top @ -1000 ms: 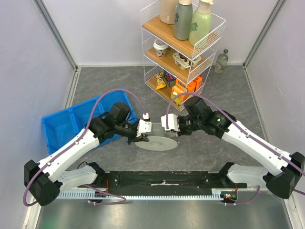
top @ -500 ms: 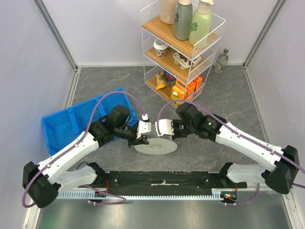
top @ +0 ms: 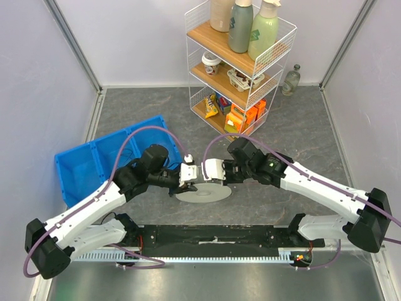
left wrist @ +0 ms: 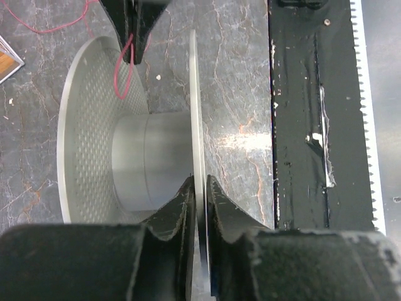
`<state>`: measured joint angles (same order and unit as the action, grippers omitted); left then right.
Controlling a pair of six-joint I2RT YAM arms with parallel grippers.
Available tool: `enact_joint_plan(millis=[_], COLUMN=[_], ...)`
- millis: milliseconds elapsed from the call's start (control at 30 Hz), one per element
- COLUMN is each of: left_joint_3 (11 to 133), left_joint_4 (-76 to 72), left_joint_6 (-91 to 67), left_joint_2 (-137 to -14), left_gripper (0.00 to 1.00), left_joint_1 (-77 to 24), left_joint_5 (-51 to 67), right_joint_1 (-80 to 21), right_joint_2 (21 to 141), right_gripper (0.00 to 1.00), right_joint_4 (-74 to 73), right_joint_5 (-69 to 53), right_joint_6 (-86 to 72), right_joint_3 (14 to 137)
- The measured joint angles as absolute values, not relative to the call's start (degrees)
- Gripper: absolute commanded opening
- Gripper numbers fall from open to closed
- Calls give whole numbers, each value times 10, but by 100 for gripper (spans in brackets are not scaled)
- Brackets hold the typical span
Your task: Wrap the cables
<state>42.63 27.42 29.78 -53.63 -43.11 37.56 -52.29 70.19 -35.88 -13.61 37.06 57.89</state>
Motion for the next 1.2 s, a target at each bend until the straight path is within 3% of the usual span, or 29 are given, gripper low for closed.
enact_joint_plan(millis=[167,300,533,667,867,1200], left_joint_3=[425,422,422,425,421,389], left_joint_4=[257,248,200,178,151,70], left_joint_6=[267,232,179,185,221,219], left_joint_2=[-531,-491,-407,-459,-559,-565], left_gripper=[56,66,66,70,65,58], left_joint_1=[-432,-424,-325,-304,-300,-316], left_joint_5=[371,365,389,401,439,526], right_joint_1=[-526,-528,-530,-530,-533,-548], right_joint_2=[705,705,708,710,719,739], right_gripper=[0,0,0,0,0,0], right_joint_4=[-351,-345,-342,-342,-343,-335], right_joint_5=[-127,-121,-119,-119,-119,-117], right_joint_6=[360,360,360,360,355,308], right_joint_3=[569,569,569,569,571,587])
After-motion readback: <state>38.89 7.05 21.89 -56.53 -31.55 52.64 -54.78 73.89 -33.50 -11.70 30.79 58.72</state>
